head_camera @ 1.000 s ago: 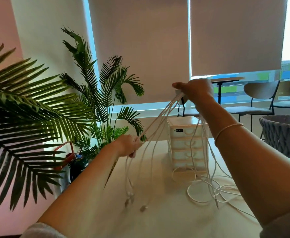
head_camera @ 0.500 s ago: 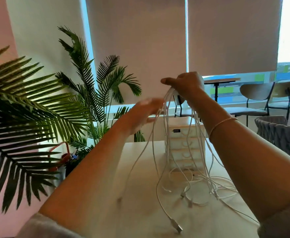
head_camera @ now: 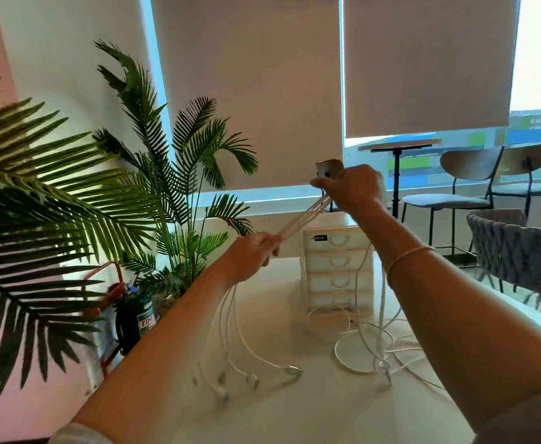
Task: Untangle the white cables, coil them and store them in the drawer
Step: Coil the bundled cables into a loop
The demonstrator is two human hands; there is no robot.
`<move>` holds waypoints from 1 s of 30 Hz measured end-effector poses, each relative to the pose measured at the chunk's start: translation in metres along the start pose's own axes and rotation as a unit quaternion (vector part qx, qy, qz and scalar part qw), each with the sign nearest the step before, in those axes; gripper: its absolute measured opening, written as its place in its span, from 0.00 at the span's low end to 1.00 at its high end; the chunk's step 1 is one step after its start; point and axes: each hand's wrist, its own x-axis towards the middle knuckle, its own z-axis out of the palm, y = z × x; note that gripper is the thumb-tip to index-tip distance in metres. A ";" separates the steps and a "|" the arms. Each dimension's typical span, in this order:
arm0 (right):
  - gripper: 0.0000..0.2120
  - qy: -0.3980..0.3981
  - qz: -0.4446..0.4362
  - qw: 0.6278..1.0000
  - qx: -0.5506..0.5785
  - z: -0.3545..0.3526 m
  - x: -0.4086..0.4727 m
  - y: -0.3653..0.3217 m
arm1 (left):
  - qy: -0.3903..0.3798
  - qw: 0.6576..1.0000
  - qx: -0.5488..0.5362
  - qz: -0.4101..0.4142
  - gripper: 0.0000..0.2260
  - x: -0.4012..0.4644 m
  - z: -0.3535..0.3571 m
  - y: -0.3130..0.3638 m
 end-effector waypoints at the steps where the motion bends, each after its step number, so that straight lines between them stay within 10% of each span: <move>1: 0.26 -0.004 -0.001 1.000 0.001 0.005 -0.003 0.002 | 0.011 1.000 0.019 -0.001 0.16 -0.001 -0.001 -0.006; 15: 0.24 0.049 0.043 0.998 -0.009 -0.004 0.020 0.035 | 0.037 0.974 0.148 -0.169 0.17 -0.053 -0.012 -0.119; 25: 0.27 0.051 0.059 0.997 -0.029 0.000 0.017 0.046 | 0.012 0.977 0.165 -0.138 0.11 -0.063 -0.006 -0.132; 30: 0.27 0.059 0.055 0.995 -0.058 -0.003 0.016 0.052 | 0.074 0.979 0.177 -0.063 0.34 -0.072 0.000 -0.131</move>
